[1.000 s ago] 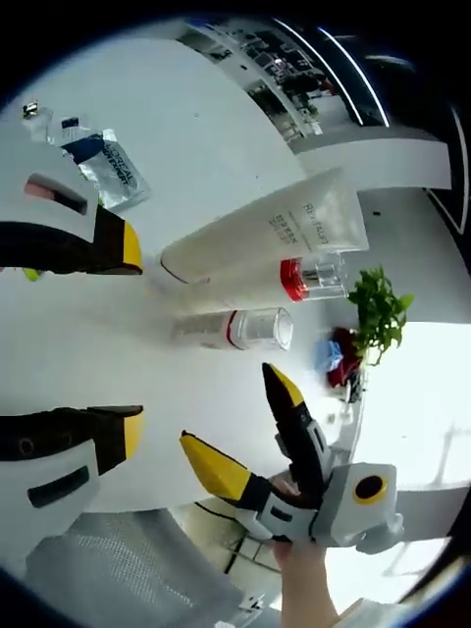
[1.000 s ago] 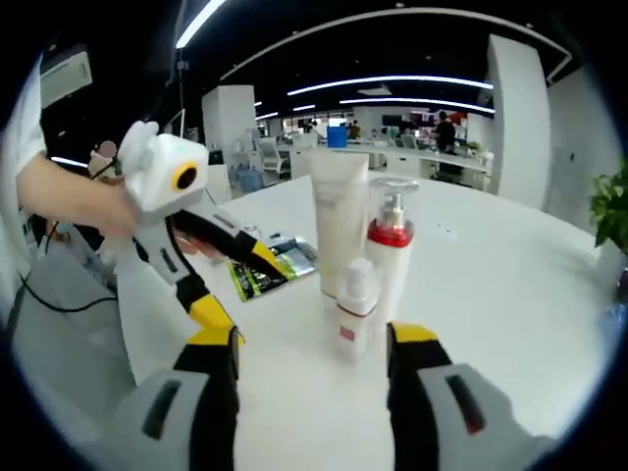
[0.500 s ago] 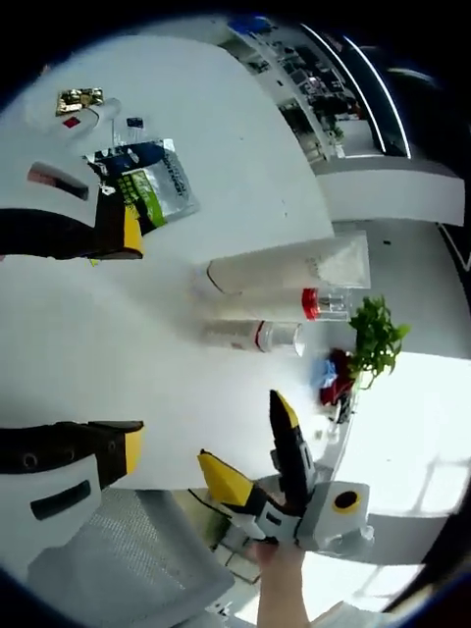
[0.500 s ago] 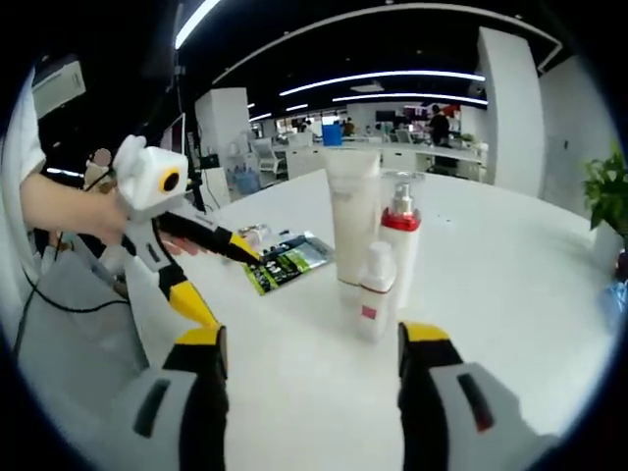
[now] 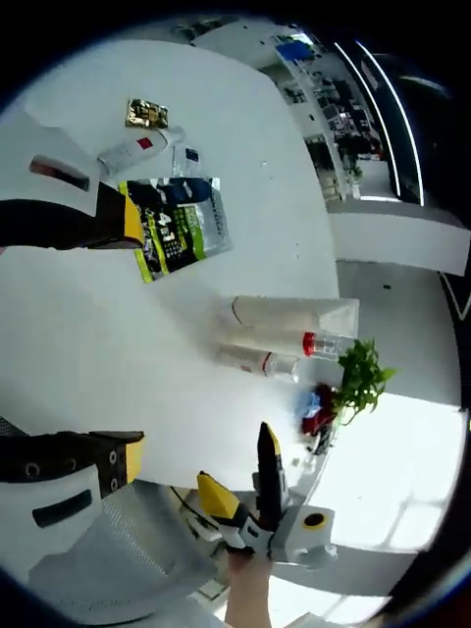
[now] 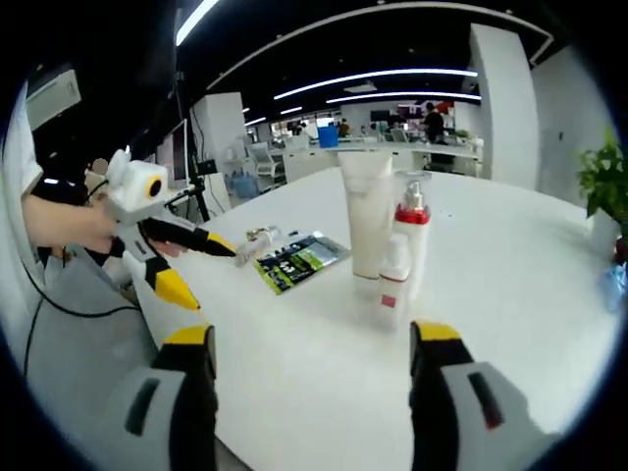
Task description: Arrange the skincare products in the storage area until every visible bottle or jar stands upright without overlapping.
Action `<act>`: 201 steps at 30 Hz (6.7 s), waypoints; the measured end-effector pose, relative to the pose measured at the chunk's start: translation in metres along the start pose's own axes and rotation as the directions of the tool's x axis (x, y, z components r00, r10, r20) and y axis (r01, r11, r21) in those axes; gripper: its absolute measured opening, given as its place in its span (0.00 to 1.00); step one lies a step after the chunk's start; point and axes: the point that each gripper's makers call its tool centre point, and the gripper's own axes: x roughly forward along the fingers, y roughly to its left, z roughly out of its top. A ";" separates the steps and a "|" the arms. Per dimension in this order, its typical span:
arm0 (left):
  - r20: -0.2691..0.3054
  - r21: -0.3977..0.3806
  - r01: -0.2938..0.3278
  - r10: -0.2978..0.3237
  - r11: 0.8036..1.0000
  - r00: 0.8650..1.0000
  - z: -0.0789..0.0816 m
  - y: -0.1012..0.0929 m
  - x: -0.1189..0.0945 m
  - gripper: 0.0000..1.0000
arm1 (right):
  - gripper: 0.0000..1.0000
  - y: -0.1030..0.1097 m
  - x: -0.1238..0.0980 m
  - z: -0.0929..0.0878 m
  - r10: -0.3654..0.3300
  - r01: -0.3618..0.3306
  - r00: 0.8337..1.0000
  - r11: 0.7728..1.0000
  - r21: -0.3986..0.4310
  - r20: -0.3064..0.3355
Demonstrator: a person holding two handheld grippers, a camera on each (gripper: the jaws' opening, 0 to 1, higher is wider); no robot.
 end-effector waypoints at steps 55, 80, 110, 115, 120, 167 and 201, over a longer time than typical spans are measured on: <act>-0.020 -0.147 -0.323 0.323 0.935 0.946 -0.039 0.060 -0.065 0.93 | 1.00 -0.001 -0.031 -0.002 -0.154 0.152 0.988 0.986 0.074 0.020; -0.192 -0.173 -0.377 0.344 0.910 0.919 -0.024 0.129 -0.016 0.87 | 0.97 -0.004 -0.027 -0.011 -0.161 0.163 0.987 0.984 0.068 -0.026; -0.434 -0.157 -0.441 0.339 0.884 0.835 -0.020 0.209 0.037 0.47 | 0.96 -0.009 -0.028 -0.015 -0.177 0.181 0.983 0.979 0.095 -0.045; -0.453 -0.163 -0.462 0.349 0.872 0.820 -0.021 0.218 0.040 0.40 | 0.96 -0.010 -0.028 -0.016 -0.180 0.184 0.982 0.978 0.102 -0.048; -0.460 -0.166 -0.463 0.347 0.871 0.817 -0.023 0.220 0.043 0.29 | 0.95 -0.010 -0.028 -0.016 -0.184 0.188 0.982 0.977 0.103 -0.050; -0.167 -0.165 -0.403 0.377 0.900 0.911 0.008 0.141 -0.016 0.17 | 0.89 0.002 -0.026 -0.011 -0.126 0.129 0.991 0.988 0.085 -0.038; 0.083 0.010 -0.198 0.197 0.980 0.977 0.042 -0.031 -0.022 0.17 | 0.60 0.062 -0.002 0.034 0.107 -0.136 0.986 0.957 0.258 0.124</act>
